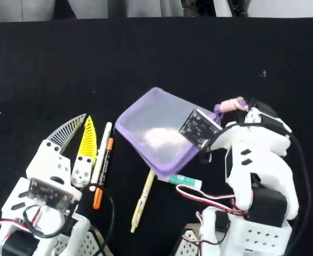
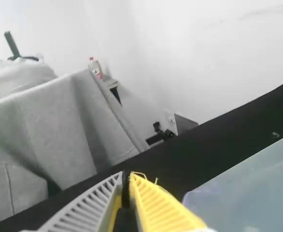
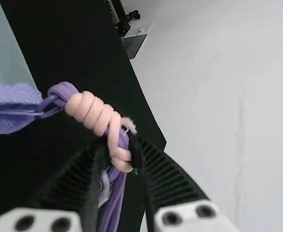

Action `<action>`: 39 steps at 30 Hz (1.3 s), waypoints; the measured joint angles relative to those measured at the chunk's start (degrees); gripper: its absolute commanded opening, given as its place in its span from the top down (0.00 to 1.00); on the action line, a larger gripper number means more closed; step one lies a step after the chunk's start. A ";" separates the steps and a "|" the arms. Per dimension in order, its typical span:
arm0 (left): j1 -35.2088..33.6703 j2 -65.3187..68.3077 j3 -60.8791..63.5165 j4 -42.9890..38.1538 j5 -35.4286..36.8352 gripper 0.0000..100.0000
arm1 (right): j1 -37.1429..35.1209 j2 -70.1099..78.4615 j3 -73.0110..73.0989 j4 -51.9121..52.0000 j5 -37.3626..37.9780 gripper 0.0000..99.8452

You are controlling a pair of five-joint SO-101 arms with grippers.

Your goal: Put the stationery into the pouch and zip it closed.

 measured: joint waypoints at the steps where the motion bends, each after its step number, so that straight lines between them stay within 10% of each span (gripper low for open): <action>1: -0.18 0.00 0.00 -0.26 0.00 0.97 | -0.26 0.00 0.00 0.00 0.00 0.99; 11: 6.33 0.00 2.73 3.96 0.00 0.92 | -1.49 0.00 -3.34 -0.09 -0.62 0.99; 25: 23.91 0.00 11.78 5.36 6.15 0.81 | -12.66 5.98 -21.54 -0.09 -24.53 0.99; 39: 4.84 0.00 5.27 11.78 17.85 0.80 | -29.80 12.92 -26.64 9.23 -45.54 0.99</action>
